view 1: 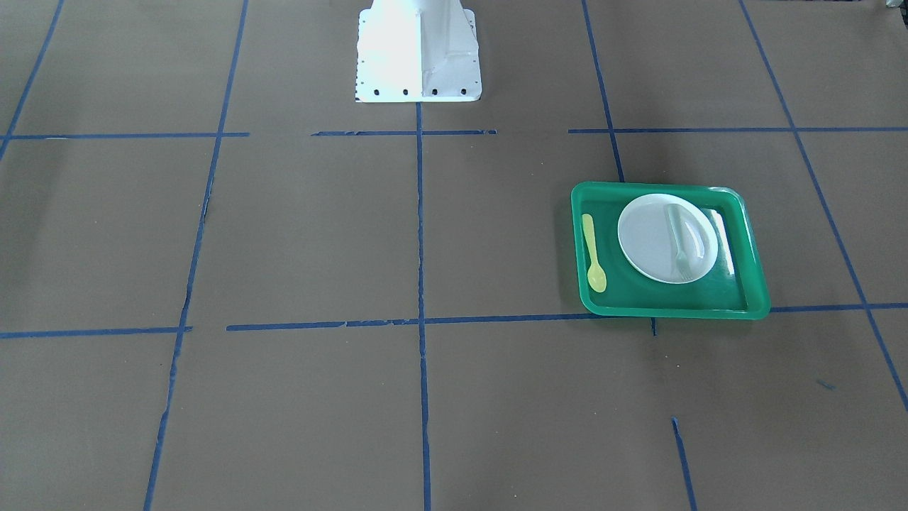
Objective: Place fork
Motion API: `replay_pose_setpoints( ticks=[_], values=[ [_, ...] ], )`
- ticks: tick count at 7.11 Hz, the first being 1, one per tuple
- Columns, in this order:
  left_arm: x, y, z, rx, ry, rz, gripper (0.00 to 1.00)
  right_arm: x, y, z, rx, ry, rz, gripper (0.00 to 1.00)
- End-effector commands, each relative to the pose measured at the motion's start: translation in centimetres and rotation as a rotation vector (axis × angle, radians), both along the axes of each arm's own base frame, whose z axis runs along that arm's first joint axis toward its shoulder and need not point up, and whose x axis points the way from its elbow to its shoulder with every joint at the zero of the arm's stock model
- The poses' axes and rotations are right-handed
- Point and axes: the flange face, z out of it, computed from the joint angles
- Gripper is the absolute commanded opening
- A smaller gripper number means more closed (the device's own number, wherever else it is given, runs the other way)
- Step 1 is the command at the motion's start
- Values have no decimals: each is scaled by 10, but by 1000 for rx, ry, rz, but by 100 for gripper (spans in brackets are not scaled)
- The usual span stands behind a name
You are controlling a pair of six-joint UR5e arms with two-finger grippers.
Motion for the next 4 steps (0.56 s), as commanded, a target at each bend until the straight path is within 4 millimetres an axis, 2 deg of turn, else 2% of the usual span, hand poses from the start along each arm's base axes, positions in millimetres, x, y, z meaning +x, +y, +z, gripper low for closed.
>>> replay_pose_setpoints(
  ticks=[1, 2, 3, 4],
  values=[
    [0, -4, -6, 22, 0, 1, 100, 0, 0, 0, 0, 0, 0, 100],
    [0, -17, -31, 76, -1, 0, 100, 0, 0, 0, -1, 0, 1, 100],
    [0, -29, -45, 103, -3, 0, 100, 0, 0, 0, -1, 0, 1, 100],
    [24, -34, -76, 158, -8, 38, 100, 0, 0, 0, -1, 0, 1, 100]
  ],
)
